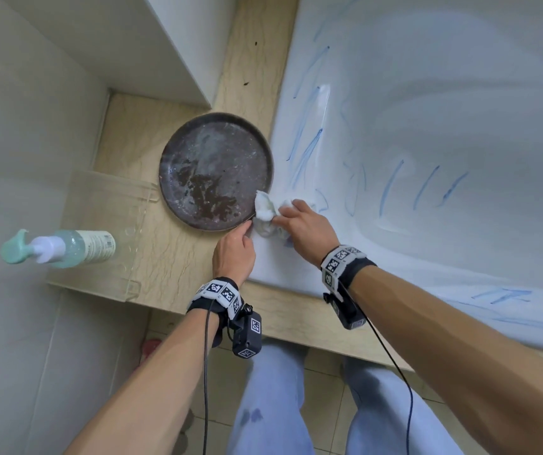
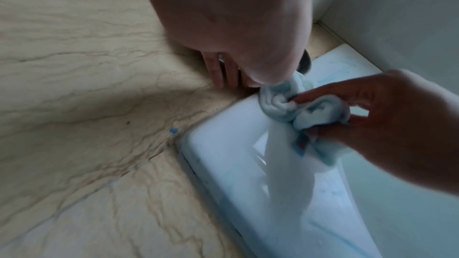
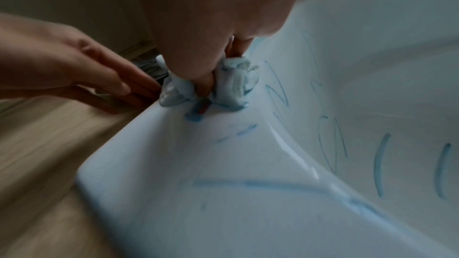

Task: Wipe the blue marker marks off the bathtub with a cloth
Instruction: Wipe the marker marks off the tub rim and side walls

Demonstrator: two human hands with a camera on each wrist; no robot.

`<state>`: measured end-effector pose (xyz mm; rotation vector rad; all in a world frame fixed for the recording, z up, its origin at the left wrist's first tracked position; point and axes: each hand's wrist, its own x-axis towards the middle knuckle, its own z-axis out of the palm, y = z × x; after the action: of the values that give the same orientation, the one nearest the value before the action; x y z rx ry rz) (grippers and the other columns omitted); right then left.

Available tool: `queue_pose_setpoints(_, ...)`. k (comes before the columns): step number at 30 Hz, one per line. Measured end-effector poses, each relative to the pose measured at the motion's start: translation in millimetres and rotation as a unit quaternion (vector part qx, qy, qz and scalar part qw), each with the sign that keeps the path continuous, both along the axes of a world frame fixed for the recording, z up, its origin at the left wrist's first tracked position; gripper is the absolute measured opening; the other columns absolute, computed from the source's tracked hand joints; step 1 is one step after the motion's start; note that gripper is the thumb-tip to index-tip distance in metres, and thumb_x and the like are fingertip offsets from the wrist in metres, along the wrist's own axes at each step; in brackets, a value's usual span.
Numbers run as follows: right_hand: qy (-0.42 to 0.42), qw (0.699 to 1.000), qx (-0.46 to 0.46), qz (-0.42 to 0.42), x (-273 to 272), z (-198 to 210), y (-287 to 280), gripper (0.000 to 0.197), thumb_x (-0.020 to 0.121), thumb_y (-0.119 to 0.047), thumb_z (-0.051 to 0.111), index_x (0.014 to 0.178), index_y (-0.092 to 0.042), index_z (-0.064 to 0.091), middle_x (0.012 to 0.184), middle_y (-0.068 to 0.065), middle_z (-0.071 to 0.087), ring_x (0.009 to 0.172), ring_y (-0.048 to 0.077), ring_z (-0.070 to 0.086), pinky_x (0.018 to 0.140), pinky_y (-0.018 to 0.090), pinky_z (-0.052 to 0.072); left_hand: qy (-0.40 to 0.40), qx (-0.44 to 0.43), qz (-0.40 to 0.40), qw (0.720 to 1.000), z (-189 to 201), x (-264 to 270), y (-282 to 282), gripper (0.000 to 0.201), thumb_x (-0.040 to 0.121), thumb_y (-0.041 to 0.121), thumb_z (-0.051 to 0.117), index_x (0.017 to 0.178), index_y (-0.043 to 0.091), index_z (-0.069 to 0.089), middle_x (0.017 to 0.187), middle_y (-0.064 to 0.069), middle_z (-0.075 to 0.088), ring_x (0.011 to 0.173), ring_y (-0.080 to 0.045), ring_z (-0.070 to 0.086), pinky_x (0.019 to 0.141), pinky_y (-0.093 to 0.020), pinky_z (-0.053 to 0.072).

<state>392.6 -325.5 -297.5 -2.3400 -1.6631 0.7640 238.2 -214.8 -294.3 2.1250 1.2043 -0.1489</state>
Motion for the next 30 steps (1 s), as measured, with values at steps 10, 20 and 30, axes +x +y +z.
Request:
queue_pose_setpoints(10, 0.003, 0.996, 0.068, -0.062, 36.7, -14.8, 33.7, 0.041, 0.08, -0.007, 0.056, 0.115, -0.025, 0.067, 0.11, -0.005, 0.059, 0.113, 0.027, 0.047, 0.065, 0.041, 0.053, 0.087, 0.039, -0.227, 0.969, -12.8, 2.4, 9.2, 0.086, 0.085, 0.027, 0.076, 0.156, 0.02, 0.028, 0.162, 0.006, 0.025, 0.149, -0.008, 0.019, 0.116, -0.029, 0.031)
queue_pose_setpoints(20, 0.052, 0.997, 0.024, -0.042, -40.1, -8.9, -35.7, 0.049, 0.077, 0.002, 0.067, 0.118, -0.025, 0.067, 0.119, -0.007, 0.06, 0.126, 0.025, 0.044, 0.074, 0.041, 0.058, 0.172, 0.076, -0.271, 0.944, 14.5, -15.0, -12.5, 0.04, 0.081, 0.022, 0.08, 0.117, 0.021, 0.064, 0.142, 0.01, 0.048, 0.101, -0.018, 0.064, 0.081, -0.029, 0.053)
queue_pose_setpoints(30, 0.008, 0.989, 0.065, -0.136, 10.3, -18.1, 11.3, 0.048, 0.072, -0.005, 0.072, 0.116, -0.025, 0.067, 0.107, -0.003, 0.062, 0.113, 0.028, 0.05, 0.066, 0.042, 0.056, 0.168, 0.072, -0.264, 0.947, 2.2, -28.0, -28.4, 0.072, 0.091, 0.01, 0.068, 0.153, 0.017, 0.033, 0.162, 0.005, 0.023, 0.137, -0.014, 0.045, 0.103, -0.031, 0.048)
